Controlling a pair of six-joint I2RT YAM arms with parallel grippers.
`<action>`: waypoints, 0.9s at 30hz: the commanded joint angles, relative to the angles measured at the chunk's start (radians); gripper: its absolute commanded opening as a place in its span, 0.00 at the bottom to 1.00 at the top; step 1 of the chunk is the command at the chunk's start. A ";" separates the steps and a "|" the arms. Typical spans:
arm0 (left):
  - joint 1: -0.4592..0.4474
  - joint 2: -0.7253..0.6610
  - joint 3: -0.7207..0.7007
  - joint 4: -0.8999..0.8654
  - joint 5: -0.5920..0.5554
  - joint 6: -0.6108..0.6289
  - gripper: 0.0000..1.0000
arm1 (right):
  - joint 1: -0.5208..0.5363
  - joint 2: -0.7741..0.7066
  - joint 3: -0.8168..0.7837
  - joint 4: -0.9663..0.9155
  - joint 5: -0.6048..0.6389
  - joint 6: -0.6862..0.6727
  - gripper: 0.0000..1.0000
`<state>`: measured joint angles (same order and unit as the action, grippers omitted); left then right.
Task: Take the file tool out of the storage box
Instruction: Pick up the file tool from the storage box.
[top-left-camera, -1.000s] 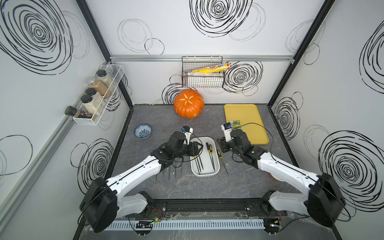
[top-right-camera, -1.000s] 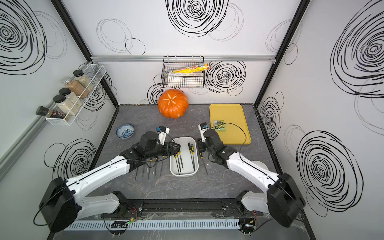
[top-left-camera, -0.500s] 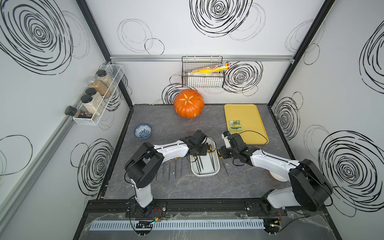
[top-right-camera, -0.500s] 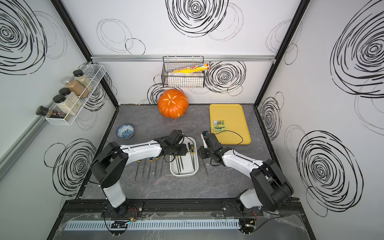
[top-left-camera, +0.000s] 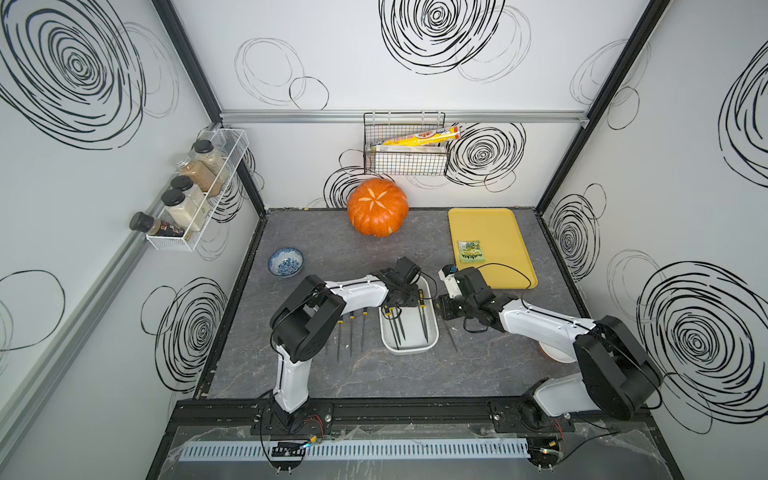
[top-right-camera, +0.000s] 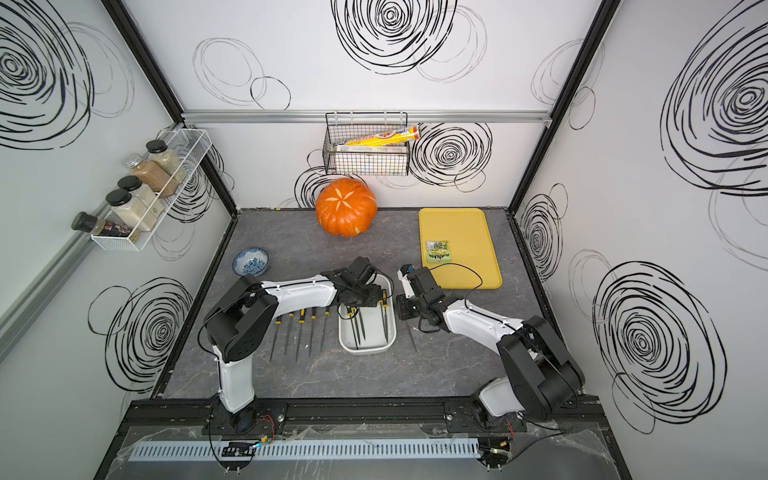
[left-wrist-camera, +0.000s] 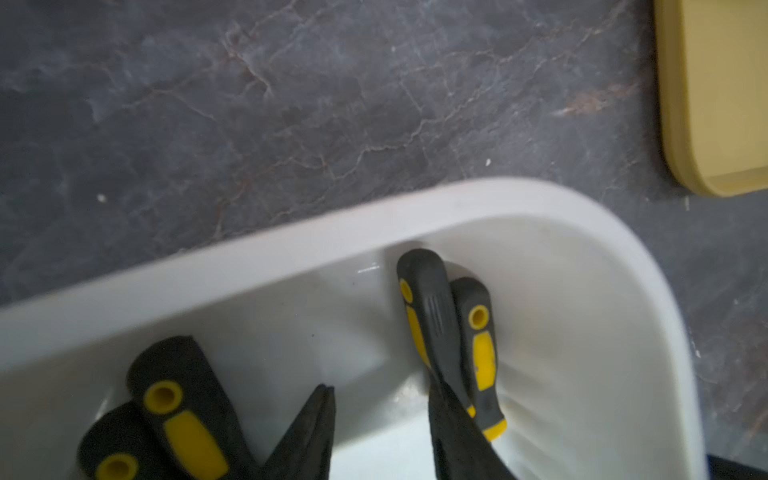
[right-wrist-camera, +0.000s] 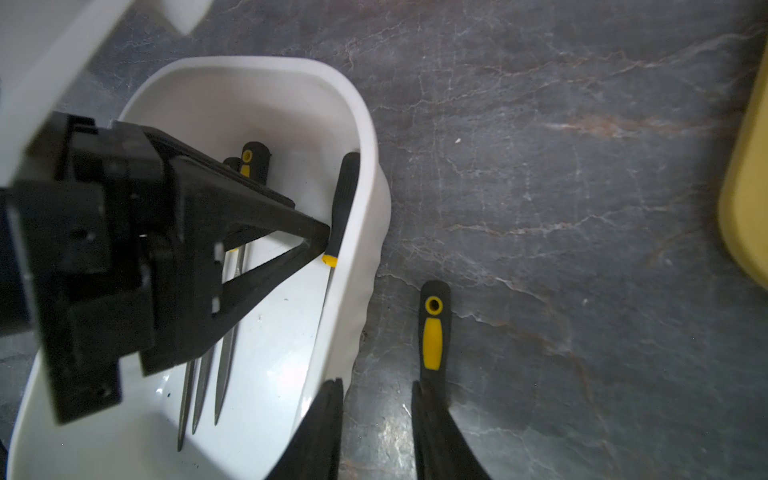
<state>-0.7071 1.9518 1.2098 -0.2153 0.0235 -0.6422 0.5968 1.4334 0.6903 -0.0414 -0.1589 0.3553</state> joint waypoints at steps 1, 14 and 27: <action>-0.005 0.024 0.012 0.013 -0.009 0.009 0.45 | 0.001 -0.013 -0.012 0.021 -0.020 0.010 0.33; -0.024 -0.030 -0.015 0.064 -0.007 -0.031 0.48 | 0.001 0.016 -0.009 0.025 -0.023 0.013 0.34; -0.016 0.107 0.074 -0.075 -0.059 -0.018 0.34 | 0.001 -0.005 -0.015 0.031 -0.026 0.014 0.35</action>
<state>-0.7193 2.0026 1.2636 -0.2131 0.0048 -0.6689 0.5968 1.4422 0.6861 -0.0334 -0.1593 0.3668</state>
